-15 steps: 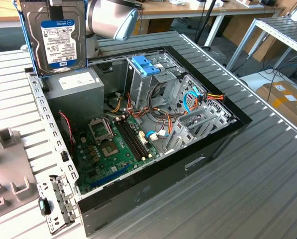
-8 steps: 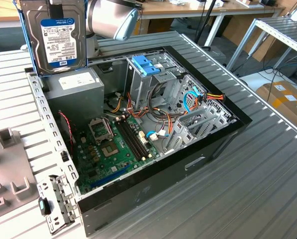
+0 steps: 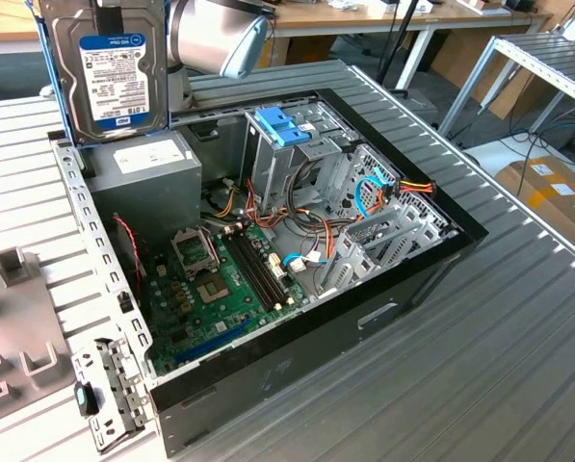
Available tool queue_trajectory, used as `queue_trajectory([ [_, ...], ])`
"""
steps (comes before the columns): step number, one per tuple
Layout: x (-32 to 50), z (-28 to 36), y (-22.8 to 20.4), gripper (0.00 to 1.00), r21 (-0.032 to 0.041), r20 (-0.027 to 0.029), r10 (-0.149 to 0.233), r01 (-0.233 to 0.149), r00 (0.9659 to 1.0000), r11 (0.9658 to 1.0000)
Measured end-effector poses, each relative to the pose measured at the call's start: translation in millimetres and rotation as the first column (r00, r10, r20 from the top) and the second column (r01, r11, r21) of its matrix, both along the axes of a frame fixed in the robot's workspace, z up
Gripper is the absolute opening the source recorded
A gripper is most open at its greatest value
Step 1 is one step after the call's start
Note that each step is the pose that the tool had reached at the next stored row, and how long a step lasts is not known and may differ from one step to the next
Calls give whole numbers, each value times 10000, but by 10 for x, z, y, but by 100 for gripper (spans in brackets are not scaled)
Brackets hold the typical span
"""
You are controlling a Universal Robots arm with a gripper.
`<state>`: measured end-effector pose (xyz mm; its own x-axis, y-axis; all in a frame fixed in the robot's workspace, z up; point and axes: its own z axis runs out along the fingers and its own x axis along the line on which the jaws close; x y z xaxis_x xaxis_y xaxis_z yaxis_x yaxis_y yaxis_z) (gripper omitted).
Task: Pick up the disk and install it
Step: 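Pick up the disk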
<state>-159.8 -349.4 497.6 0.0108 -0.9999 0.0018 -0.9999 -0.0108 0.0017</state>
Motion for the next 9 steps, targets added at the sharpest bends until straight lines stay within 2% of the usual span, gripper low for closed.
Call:
queue_trajectory([
  [9,66,0,0,35,0,0,0,0,10000,10000],
])
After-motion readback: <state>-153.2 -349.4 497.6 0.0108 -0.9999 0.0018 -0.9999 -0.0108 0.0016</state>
